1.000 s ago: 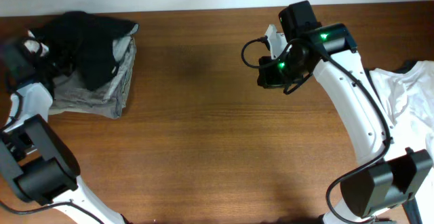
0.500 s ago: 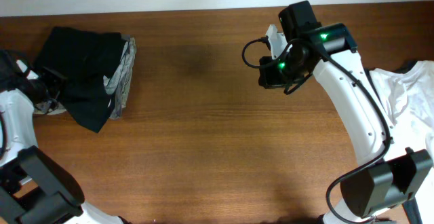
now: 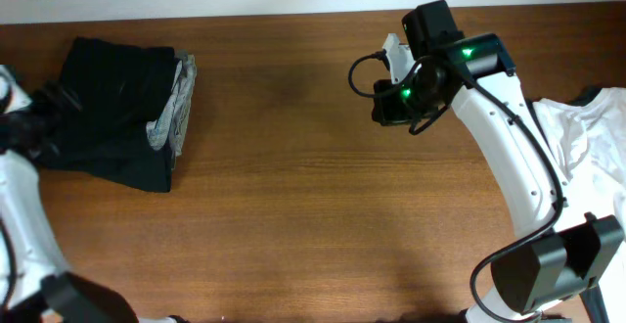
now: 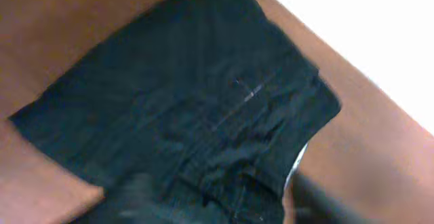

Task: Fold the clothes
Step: 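Place the folded shorts onto the grey garment stack with the left gripper, then release the shorts and withdraw the left gripper downward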

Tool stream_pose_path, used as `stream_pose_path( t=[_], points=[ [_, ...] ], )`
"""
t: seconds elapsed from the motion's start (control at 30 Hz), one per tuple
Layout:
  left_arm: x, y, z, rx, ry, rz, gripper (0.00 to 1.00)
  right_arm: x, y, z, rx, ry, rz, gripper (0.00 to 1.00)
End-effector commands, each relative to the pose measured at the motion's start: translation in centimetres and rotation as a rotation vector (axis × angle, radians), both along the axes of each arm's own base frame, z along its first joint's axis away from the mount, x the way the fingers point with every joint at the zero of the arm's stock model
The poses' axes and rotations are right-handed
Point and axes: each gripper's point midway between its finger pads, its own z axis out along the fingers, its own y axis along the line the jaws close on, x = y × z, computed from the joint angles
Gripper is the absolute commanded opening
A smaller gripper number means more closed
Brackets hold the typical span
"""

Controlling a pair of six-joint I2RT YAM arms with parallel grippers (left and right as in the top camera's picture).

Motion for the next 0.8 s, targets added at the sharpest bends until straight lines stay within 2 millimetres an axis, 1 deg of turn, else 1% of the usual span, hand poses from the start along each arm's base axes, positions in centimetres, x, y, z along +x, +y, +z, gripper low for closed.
stream_pose_path(
  t=[0.0, 0.03, 0.07, 0.1, 0.17, 0.23, 0.3, 0.33, 0.4, 0.43, 0.47, 0.53, 0.57, 0.6, 0.63, 0.67, 0.7, 0.73, 0.77],
  points=[
    [2.7, -2.6, -6.0, 0.065, 0.123, -0.228, 0.0, 0.2, 0.0, 0.1, -0.01, -0.018, 0.01, 0.15],
    [3.1, -3.4, -8.0, 0.056, 0.162, -0.268, 0.01, 0.2, 0.0, 0.1, -0.011, -0.015, 0.01, 0.16],
    [3.2, -4.0, -10.5, 0.04, 0.217, -0.295, 0.0, 0.1, 0.0, 0.1, -0.011, -0.013, 0.01, 0.15],
    [3.0, -4.3, -12.3, 0.024, 0.264, -0.301, 0.01, 0.1, 0.0, 0.0, -0.012, -0.01, 0.01, 0.15],
    [2.0, -5.4, -16.9, -0.045, 0.385, -0.323, 0.0, 0.0, 0.0, 0.0, -0.013, -0.006, 0.01, 0.15],
    [1.1, -5.9, -19.7, -0.09, 0.459, -0.33, 0.01, 0.0, 0.0, 0.0, -0.013, -0.007, 0.01, 0.15],
    [1.1, -5.8, -19.6, -0.087, 0.458, -0.332, 0.01, 0.0, 0.0, 0.0, -0.014, -0.007, 0.01, 0.15],
    [1.3, -5.7, -19.1, -0.081, 0.447, -0.332, 0.01, 0.0, 0.0, 0.0, -0.014, -0.007, 0.01, 0.15],
    [1.6, -5.6, -17.1, -0.067, 0.422, -0.33, 0.02, 0.0, 0.0, 0.0, -0.014, -0.007, 0.01, 0.15],
    [1.8, -5.6, -15.1, -0.057, 0.405, -0.329, 0.03, 0.0, 0.0, 0.0, -0.014, -0.007, 0.01, 0.15],
    [1.9, -5.5, -12.3, -0.039, 0.378, -0.327, 0.05, 0.0, 0.0, 0.0, -0.014, -0.006, 0.01, 0.15],
    [1.9, -5.5, -7.2, -0.003, 0.32, -0.322, 0.13, 0.0, 0.0, 0.0, -0.014, -0.007, 0.01, 0.15],
    [1.7, -5.6, -4.9, 0.015, 0.292, -0.32, 0.19, 0.0, 0.0, 0.0, -0.013, -0.007, 0.01, 0.15],
    [1.2, -5.8, -0.8, 0.05, 0.236, -0.316, 0.28, -0.1, -0.1, 0.3, -0.012, -0.013, 0.01, 0.15],
    [0.4, -6.1, 2.6, 0.083, 0.186, -0.314, 0.36, -0.2, -0.2, 1.0, -0.009, -0.037, 0.008, 0.15],
    [-0.7, -6.6, 5.9, 0.123, 0.137, -0.323, 0.44, -0.1, -0.4, 1.9, -0.011, -0.07, 0.003, 0.16],
    [-2.0, -7.1, 8.3, 0.148, 0.102, -0.322, 0.51, -0.1, -0.7, 3.1, -0.02, -0.115, -0.006, 0.17],
    [-3.7, -7.9, 10.5, 0.169, 0.068, -0.319, 0.63, -0.3, -1.2, 4.5, -0.032, -0.165, -0.016, 0.18],
    [-5.1, -8.5, 11.7, 0.18, 0.052, -0.318, 0.71, -0.6, -1.8, 6.2, -0.042, -0.221, -0.03, 0.19]
  ],
)
